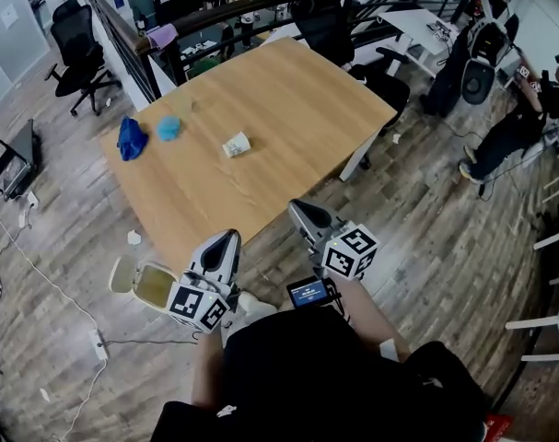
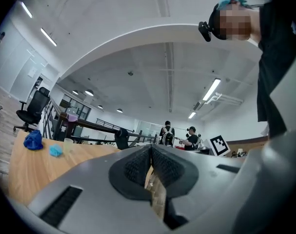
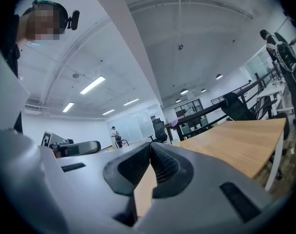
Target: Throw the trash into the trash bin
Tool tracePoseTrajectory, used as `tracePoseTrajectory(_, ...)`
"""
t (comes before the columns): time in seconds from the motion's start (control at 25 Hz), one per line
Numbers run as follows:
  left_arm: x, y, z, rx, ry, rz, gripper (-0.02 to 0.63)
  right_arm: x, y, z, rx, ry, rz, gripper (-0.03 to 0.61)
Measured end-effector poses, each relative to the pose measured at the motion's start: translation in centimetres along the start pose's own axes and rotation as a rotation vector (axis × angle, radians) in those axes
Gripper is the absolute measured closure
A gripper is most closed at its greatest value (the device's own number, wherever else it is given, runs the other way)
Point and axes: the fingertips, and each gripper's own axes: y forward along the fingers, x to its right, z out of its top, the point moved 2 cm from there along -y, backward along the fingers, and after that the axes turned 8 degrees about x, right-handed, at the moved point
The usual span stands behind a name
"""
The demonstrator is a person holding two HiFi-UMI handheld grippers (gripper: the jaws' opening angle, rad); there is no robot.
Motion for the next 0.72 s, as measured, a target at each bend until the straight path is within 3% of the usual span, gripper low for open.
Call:
tracePoseTrajectory(0.28,-7.2,2.9,0.4,-0.004,-0.018,0.032,0.606,1.5,6.3,-0.6,-0.016,-0.001,0.02,0.58)
tracePoseTrajectory(0.44,-8.7,4.6,-0.2,-0.039,-0.025,0.039,0.606,2.7,8.2,-0.6,-0.04,-0.017,0.048,0.58)
tracePoseTrajectory(0.72,-10.1,9.3,-0.4,-0.076,-0.022,0.058,0.606,7.5,11.5,0.4,-0.046,0.041,0.06,0.58)
